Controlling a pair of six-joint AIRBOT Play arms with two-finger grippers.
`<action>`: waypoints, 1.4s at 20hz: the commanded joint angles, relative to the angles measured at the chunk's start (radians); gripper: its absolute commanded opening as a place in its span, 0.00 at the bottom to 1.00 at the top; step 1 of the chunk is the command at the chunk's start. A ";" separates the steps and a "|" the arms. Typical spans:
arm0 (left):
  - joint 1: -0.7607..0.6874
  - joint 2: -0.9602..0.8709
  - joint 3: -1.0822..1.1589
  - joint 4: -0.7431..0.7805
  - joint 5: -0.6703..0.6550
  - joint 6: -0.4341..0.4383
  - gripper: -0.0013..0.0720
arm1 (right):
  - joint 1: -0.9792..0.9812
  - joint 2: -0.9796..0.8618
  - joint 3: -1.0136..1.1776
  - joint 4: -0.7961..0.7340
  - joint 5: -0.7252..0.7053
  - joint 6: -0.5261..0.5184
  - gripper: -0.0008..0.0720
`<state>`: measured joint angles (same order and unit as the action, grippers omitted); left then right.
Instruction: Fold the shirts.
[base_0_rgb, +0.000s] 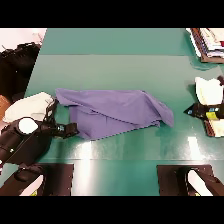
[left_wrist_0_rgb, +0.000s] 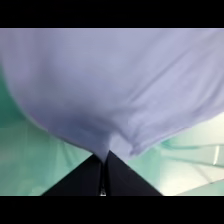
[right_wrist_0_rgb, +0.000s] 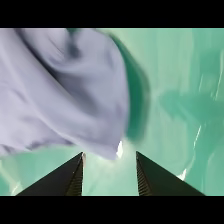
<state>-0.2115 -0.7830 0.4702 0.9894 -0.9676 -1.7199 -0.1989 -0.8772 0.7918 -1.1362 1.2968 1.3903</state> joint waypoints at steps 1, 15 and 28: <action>0.000 0.001 0.083 0.002 0.006 0.020 0.05 | -0.086 -0.004 -0.145 0.051 0.006 -0.013 0.73; 0.000 0.001 0.103 0.007 -0.011 0.026 0.05 | 0.059 -0.267 -0.159 0.321 -0.115 -0.147 0.11; 0.000 0.084 1.262 0.396 -0.190 0.028 0.05 | 0.060 0.111 0.708 0.129 -0.232 -0.145 0.03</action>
<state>-0.2119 -0.7109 1.4097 1.3083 -1.1221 -1.7184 -0.1398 -0.8265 1.2644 -0.8948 1.1133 1.2438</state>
